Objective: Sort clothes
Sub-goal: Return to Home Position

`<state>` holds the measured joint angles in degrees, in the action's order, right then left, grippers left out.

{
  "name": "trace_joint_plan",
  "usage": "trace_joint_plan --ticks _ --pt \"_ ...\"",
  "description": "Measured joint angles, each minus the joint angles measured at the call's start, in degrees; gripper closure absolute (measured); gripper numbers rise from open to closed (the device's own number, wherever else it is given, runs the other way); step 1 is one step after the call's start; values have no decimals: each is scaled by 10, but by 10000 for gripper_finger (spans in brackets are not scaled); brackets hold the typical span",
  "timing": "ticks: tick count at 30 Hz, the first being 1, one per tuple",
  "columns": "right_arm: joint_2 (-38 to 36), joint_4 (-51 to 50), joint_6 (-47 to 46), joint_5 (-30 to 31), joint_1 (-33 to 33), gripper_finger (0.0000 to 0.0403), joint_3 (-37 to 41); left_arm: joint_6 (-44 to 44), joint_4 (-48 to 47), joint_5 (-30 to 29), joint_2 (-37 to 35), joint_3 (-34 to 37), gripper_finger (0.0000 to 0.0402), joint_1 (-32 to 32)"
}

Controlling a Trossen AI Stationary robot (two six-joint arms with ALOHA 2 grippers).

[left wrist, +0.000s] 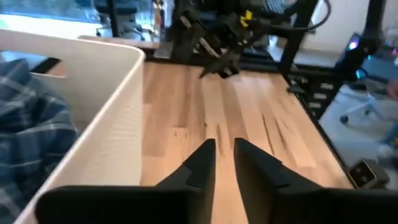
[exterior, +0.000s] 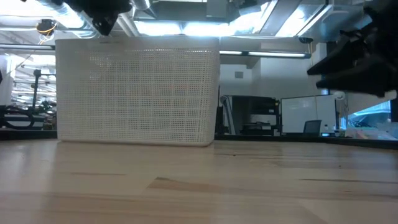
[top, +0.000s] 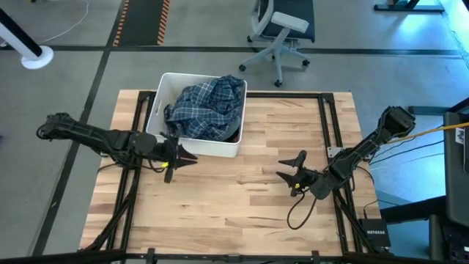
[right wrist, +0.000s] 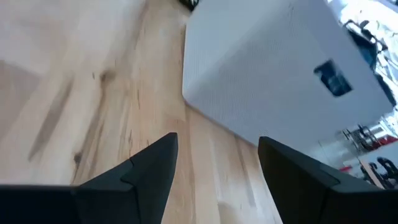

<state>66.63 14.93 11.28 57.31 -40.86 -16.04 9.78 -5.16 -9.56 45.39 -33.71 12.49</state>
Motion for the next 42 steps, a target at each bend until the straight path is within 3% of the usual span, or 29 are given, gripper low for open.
trace_joint_plan --ticks 5,13,20,24,29,33,42 --pt "-45 53 107 -44 21 183 0 0 14 -14 -27 24 382 -2" --pt "-173 26 247 -296 196 276 0 -12 27 -31 -70 54 399 -2" --pt "-278 -47 272 -481 359 354 0 -15 36 -39 -105 89 399 -2" --pt "-320 -95 272 -526 419 391 0 -18 48 -41 -130 111 401 -2" --pt "-359 -154 276 -557 466 383 0 -23 66 -40 -163 137 401 -2" --pt "-390 -134 272 -597 480 376 27 -22 66 -40 -180 147 400 -1" --pt "-490 -76 211 -599 481 392 123 -41 133 -37 -207 195 401 -1"
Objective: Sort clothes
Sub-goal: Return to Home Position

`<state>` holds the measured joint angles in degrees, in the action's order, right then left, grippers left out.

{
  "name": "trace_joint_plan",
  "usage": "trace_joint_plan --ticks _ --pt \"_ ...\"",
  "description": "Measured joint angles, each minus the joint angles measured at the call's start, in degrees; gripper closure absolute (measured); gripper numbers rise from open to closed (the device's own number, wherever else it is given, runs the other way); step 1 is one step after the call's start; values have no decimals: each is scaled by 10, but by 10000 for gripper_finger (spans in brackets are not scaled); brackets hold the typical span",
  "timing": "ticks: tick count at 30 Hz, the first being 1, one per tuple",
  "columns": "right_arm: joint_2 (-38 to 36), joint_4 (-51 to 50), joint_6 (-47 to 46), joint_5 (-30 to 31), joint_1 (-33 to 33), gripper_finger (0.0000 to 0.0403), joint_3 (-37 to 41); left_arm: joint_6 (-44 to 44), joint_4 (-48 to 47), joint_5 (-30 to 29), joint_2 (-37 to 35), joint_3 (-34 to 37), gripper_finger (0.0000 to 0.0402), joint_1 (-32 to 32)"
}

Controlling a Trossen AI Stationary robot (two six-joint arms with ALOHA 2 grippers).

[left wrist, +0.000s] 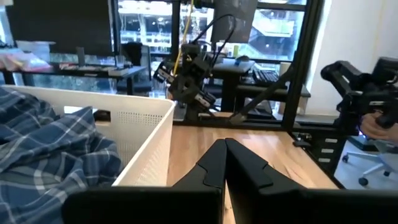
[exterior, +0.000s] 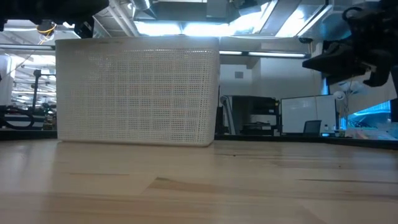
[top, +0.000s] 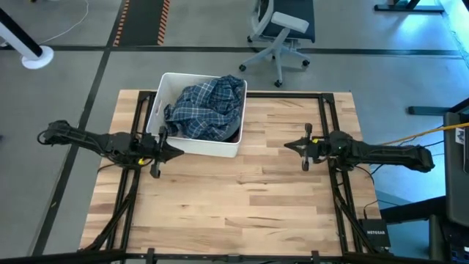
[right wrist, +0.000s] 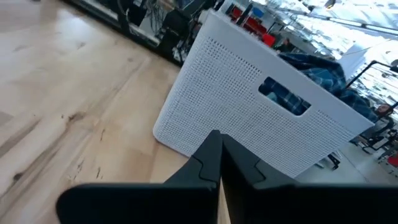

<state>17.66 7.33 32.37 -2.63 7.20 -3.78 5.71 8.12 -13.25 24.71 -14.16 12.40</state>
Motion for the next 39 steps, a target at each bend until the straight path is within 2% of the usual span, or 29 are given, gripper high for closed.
trace_joint_plan --ticks 6,10,14,17,19,23,29,35,39 --pt "-51 0 -19 0 0 376 26 -11 4 34 -20 9 401 0" --pt "-63 -3 -20 0 0 383 27 -14 22 115 -65 15 401 0" --pt "-63 -7 -20 0 0 390 27 45 -17 210 -108 15 401 0" --pt "-63 -20 -20 0 0 387 27 83 -42 234 -126 15 401 0" --pt "-63 -21 -20 0 0 384 27 100 -65 218 -128 14 401 0" --pt "-63 -23 -20 0 0 383 27 107 -127 118 -128 29 401 0" --pt "-63 -9 -20 0 0 382 27 52 -85 6 -128 67 400 -1" --pt "-63 -19 -20 -1 0 382 27 21 -92 4 -130 70 400 -1" --pt "-63 -17 -21 -25 0 382 27 -4 -95 14 -135 70 400 -1"
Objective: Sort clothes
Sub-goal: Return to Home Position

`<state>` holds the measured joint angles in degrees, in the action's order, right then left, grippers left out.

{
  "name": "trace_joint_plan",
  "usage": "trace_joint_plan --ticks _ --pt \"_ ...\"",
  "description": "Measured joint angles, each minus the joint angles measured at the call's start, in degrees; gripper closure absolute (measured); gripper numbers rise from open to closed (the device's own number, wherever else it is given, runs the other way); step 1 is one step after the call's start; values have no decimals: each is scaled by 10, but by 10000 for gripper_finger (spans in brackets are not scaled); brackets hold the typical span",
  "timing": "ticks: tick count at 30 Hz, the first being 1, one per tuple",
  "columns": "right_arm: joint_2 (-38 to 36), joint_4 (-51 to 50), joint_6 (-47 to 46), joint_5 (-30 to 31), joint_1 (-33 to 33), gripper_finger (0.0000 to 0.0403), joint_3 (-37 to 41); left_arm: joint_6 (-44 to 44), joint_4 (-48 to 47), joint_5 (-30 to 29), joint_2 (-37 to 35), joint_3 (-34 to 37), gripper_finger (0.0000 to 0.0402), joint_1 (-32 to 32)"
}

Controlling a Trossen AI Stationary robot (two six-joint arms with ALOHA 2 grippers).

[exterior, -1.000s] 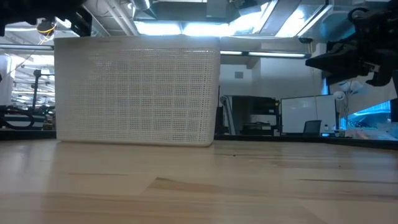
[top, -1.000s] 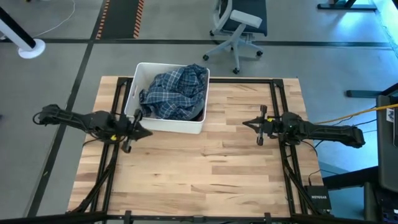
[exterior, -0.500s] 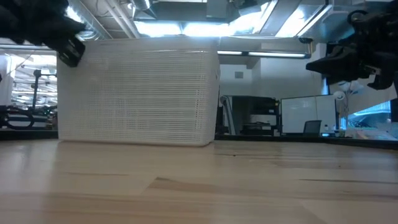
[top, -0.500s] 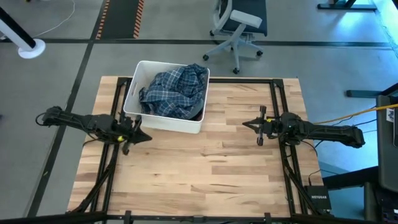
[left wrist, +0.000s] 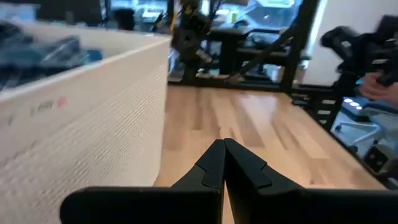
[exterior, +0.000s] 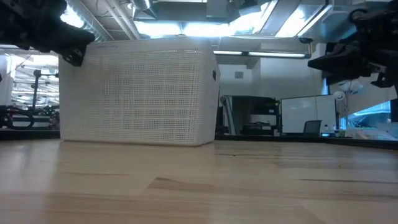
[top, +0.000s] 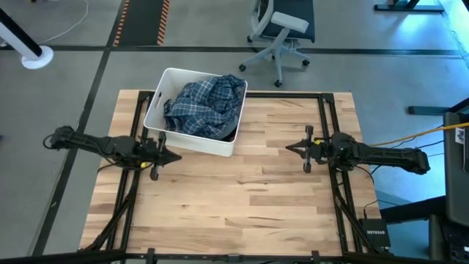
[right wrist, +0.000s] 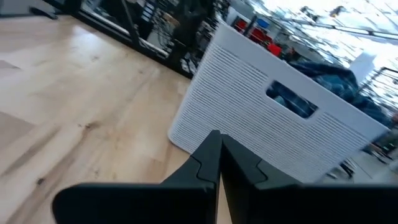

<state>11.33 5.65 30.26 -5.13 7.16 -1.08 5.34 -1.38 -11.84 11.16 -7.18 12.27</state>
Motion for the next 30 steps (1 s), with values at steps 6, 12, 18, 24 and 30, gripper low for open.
trace_joint_plan --ticks 6,12,18,24,30 --pt "-5 9 -4 -25 0 382 3 -8 7 55 -43 13 400 0" --pt "-24 -19 -14 -25 0 382 6 5 25 69 -90 65 401 -14" --pt "-70 -38 -27 -8 0 382 6 -27 27 74 -110 66 401 -44" --pt "-111 -50 -65 39 0 382 6 -26 23 84 -110 66 401 -71" --pt "-107 -49 -60 45 0 381 7 -23 23 89 -110 66 401 -82"
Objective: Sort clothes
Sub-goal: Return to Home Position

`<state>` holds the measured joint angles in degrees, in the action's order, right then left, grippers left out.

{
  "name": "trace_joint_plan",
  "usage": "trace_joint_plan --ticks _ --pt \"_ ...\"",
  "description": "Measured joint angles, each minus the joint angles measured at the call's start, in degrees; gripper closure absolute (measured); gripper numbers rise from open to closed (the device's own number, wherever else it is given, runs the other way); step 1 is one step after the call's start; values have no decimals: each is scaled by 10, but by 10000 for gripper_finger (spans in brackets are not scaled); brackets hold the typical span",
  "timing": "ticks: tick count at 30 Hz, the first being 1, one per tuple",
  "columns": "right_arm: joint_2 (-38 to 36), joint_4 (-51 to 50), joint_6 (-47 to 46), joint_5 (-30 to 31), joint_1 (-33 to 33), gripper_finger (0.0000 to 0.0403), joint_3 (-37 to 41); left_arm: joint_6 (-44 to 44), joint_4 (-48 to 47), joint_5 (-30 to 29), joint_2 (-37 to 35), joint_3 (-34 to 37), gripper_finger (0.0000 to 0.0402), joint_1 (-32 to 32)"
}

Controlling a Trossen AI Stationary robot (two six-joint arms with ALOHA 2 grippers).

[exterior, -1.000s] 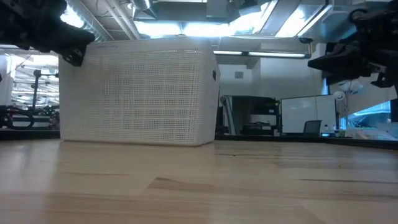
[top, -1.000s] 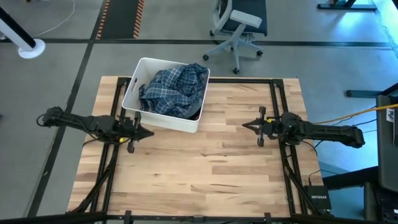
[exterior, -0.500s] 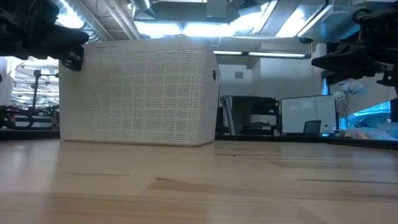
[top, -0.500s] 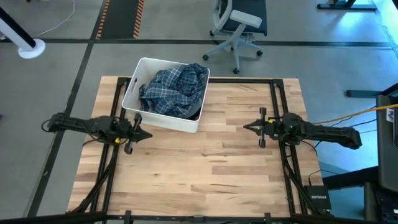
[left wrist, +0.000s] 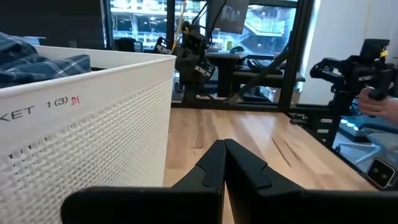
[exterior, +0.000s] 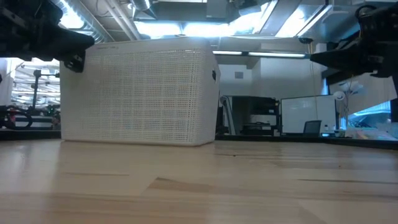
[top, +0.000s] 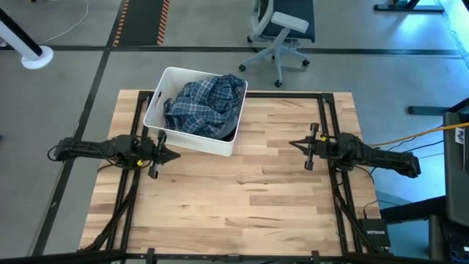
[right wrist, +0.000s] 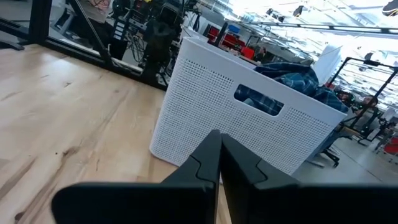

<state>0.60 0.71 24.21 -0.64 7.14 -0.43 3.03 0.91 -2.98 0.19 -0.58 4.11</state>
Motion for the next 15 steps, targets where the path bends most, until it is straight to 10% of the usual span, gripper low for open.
trace_joint_plan --ticks 15 --pt "4 0 7 1 0 381 0 10 0 -1 0 0 401 -2"
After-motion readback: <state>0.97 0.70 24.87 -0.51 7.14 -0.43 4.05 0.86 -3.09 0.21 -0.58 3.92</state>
